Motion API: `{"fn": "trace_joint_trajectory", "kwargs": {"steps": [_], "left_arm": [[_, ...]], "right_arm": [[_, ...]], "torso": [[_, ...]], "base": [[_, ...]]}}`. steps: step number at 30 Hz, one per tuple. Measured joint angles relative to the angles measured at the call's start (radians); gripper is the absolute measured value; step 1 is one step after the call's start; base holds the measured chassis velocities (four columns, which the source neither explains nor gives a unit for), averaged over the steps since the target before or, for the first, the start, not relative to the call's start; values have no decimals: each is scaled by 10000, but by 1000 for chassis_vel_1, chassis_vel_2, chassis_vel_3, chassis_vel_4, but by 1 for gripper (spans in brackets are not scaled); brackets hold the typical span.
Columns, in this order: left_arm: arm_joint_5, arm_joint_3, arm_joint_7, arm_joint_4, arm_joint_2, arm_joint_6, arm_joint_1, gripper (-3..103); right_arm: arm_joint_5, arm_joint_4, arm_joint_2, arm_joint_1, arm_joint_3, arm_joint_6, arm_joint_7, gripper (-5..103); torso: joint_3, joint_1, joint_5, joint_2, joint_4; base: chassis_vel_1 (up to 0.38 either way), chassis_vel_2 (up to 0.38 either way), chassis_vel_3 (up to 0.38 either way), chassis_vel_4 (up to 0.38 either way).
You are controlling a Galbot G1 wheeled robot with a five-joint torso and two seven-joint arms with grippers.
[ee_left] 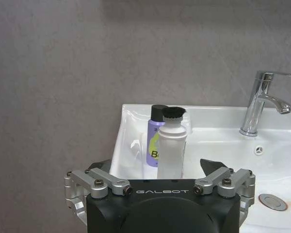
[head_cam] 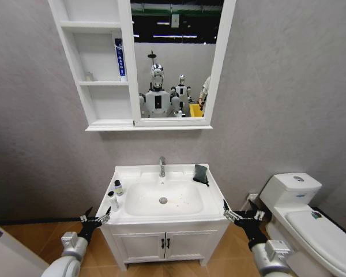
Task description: Move facial cleanser and shampoo from washbasin to cabinet, then wipe washbasin with towel.
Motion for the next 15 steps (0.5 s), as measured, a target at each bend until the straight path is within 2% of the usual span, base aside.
{"fn": "trace_joint_trajectory", "kwargs": {"steps": [6,15], "left_arm": [[-139,-72,73,-82,274,113,73,100],[-204,657,-200,346,380,270,-472,100]], "right_arm": [[-39,-97,78,56,-1,66,0,100],[-5,-70,62,23,84,82,54,100]], "torso": [[0,-1,1,1,3],[0,0,0,0,1]], "base": [[0,0,0,0],[0,0,0,0]]}}
